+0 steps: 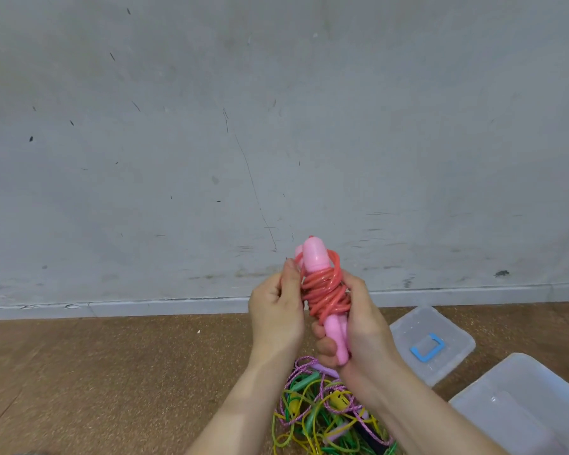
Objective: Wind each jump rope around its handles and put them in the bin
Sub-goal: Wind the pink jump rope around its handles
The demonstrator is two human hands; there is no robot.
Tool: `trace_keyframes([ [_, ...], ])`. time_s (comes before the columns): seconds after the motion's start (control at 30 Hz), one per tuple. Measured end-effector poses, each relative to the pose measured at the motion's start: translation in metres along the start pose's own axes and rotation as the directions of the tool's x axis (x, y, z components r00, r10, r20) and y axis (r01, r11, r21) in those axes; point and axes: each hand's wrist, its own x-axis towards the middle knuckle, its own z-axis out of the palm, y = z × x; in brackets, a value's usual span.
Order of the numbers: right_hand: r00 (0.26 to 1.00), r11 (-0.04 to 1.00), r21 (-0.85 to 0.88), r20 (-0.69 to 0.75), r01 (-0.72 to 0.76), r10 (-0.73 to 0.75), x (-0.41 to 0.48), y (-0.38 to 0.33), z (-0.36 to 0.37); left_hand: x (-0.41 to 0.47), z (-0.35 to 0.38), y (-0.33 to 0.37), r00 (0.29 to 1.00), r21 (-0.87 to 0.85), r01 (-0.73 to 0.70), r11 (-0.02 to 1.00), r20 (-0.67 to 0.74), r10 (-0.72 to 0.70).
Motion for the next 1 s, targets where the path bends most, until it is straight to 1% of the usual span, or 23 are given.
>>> trace_keyframes([
  [0.1, 1.000, 0.998, 0.067, 0.007, -0.015, 0.015, 0.003, -0.002, -0.001, 0.004, -0.002, -0.005, 0.992, 0.057, -0.071, 0.996, 0.110, 0.064],
  [0.2, 0.991, 0.985, 0.121, 0.065, -0.125, 0.117, 0.006, -0.004, -0.006, 0.007, -0.012, -0.014, 0.979, 0.228, -0.104, 0.968, 0.198, 0.059],
  [0.27, 0.976, 0.976, 0.087, 0.101, -0.201, 0.192, 0.008, -0.009, -0.011, 0.007, -0.020, -0.017, 0.977, 0.362, -0.127, 0.924, 0.206, 0.053],
  [0.33, 0.970, 0.975, 0.033, 0.110, -0.220, 0.215, 0.007, -0.013, -0.015, 0.008, -0.027, -0.017, 0.976, 0.462, -0.131, 0.877, 0.216, 0.032],
  [0.37, 0.970, 0.976, 0.022, 0.117, -0.218, 0.214, 0.006, -0.014, -0.016, 0.009, -0.029, -0.018, 0.974, 0.441, -0.100, 0.892, 0.228, -0.004],
  [0.4, 0.968, 0.976, 0.017, 0.131, -0.219, 0.215, 0.004, -0.015, -0.016, 0.009, -0.029, -0.016, 0.968, 0.376, -0.047, 0.925, 0.245, -0.051],
  [0.47, 0.959, 0.970, 0.020, 0.157, -0.241, 0.235, 0.001, -0.012, -0.014, 0.009, -0.029, -0.007, 0.957, 0.212, 0.065, 0.975, 0.263, -0.121],
  [0.5, 0.956, 0.968, 0.018, 0.161, -0.252, 0.246, 0.000, -0.010, -0.013, 0.010, -0.030, -0.003, 0.947, 0.102, 0.132, 0.986, 0.279, -0.156],
  [0.57, 0.962, 0.969, -0.003, 0.121, -0.248, 0.247, -0.006, -0.011, -0.012, 0.009, -0.035, 0.010, 0.895, -0.122, 0.288, 0.950, 0.388, -0.221],
  [0.6, 0.968, 0.971, -0.016, 0.081, -0.237, 0.238, -0.011, -0.014, -0.011, 0.008, -0.039, 0.015, 0.865, -0.169, 0.324, 0.931, 0.452, -0.219],
  [0.67, 0.983, 0.982, -0.036, -0.020, -0.186, 0.185, -0.024, -0.022, -0.010, 0.006, -0.046, 0.019, 0.826, -0.138, 0.292, 0.946, 0.536, -0.177],
  [0.73, 0.990, 0.984, -0.123, -0.074, -0.125, 0.117, -0.042, -0.035, -0.008, 0.003, -0.047, 0.017, 0.836, -0.081, 0.236, 0.968, 0.524, -0.160],
  [0.77, 0.994, 0.969, -0.228, -0.073, -0.098, 0.083, -0.050, -0.041, -0.009, 0.003, -0.046, 0.015, 0.855, -0.064, 0.230, 0.971, 0.490, -0.170],
  [0.8, 0.997, 0.927, -0.369, -0.061, -0.067, 0.048, -0.058, -0.046, -0.009, 0.002, -0.044, 0.014, 0.878, -0.049, 0.217, 0.975, 0.447, -0.173],
  [0.83, 0.999, 0.857, -0.515, -0.042, -0.030, 0.010, -0.064, -0.048, -0.009, 0.003, -0.042, 0.013, 0.905, -0.012, 0.178, 0.984, 0.396, -0.159],
  [0.87, 0.999, 0.771, -0.637, -0.024, 0.005, -0.026, -0.069, -0.049, -0.008, 0.003, -0.040, 0.013, 0.929, 0.060, 0.115, 0.992, 0.348, -0.128],
  [0.9, 0.998, 0.688, -0.725, -0.012, 0.034, -0.062, -0.072, -0.048, -0.007, 0.004, -0.039, 0.012, 0.943, 0.172, 0.030, 0.985, 0.321, -0.084],
  [0.93, 0.995, 0.622, -0.781, -0.006, 0.055, -0.096, -0.073, -0.045, -0.007, 0.005, -0.038, 0.010, 0.946, 0.301, -0.056, 0.952, 0.321, -0.046],
  [1.0, 0.988, 0.510, -0.857, -0.005, 0.075, -0.153, -0.074, -0.041, -0.011, 0.002, -0.036, 0.009, 0.928, 0.505, -0.196, 0.840, 0.374, -0.008],
])
